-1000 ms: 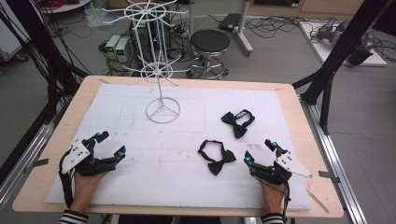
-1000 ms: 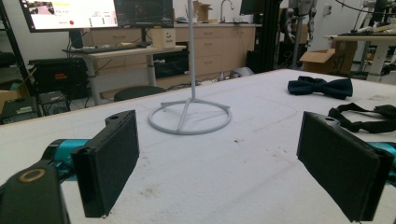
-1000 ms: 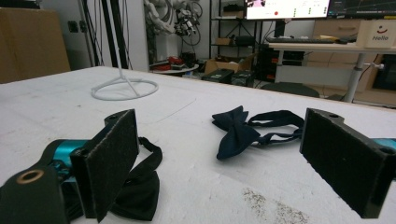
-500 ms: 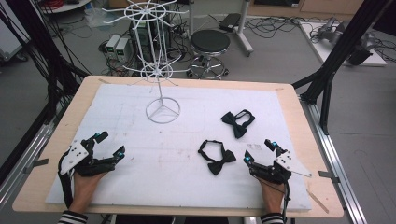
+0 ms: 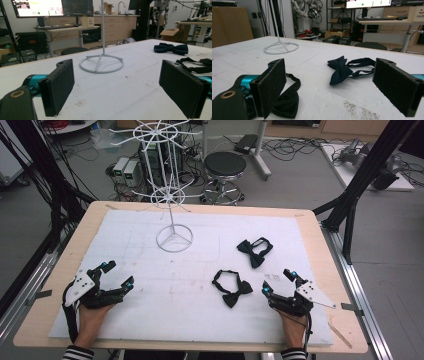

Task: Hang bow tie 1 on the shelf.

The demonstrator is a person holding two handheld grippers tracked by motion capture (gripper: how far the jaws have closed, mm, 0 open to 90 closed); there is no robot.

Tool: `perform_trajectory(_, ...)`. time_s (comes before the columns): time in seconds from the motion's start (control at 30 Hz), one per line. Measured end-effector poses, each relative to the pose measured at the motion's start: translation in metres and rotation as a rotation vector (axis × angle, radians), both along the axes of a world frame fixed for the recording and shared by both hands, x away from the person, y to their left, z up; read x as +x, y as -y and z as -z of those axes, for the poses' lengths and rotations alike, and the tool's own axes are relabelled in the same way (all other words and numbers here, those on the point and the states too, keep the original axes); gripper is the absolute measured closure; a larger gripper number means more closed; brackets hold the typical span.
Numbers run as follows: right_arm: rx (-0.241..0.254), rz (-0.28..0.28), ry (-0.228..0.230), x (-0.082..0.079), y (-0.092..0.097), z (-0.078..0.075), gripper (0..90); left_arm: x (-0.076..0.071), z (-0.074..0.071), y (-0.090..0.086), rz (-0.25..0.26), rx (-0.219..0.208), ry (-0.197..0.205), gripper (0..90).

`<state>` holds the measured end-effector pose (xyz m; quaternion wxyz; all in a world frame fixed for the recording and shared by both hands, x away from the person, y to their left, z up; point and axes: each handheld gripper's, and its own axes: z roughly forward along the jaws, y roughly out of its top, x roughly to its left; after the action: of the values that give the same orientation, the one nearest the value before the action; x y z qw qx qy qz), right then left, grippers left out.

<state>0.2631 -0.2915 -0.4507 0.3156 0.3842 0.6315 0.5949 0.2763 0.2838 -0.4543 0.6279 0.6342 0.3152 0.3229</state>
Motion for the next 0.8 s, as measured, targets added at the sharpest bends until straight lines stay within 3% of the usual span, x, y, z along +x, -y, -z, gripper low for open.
perform_trajectory(0.17,-0.022,-0.025,0.003,0.003,0.001,-0.010,10.9,0.001,0.000,0.000,-0.003,0.003,-0.006,13.4)
perform_trajectory(0.27,-0.052,-0.038,-0.014,0.007,0.001,-0.017,10.9,0.001,0.000,0.001,-0.007,0.007,-0.006,13.4)
perform_trajectory(0.43,-0.058,-0.064,-0.050,0.014,0.001,-0.026,10.9,0.001,0.000,0.001,-0.008,0.005,-0.008,13.4)
perform_trajectory(0.53,-0.111,-0.085,-0.079,0.024,0.001,-0.038,10.9,0.001,0.000,0.001,-0.008,0.006,-0.008,13.4)
perform_trajectory(0.8,-0.179,-0.128,-0.121,0.042,-0.005,-0.059,10.9,0.001,0.000,0.001,-0.005,0.012,-0.005,13.4)
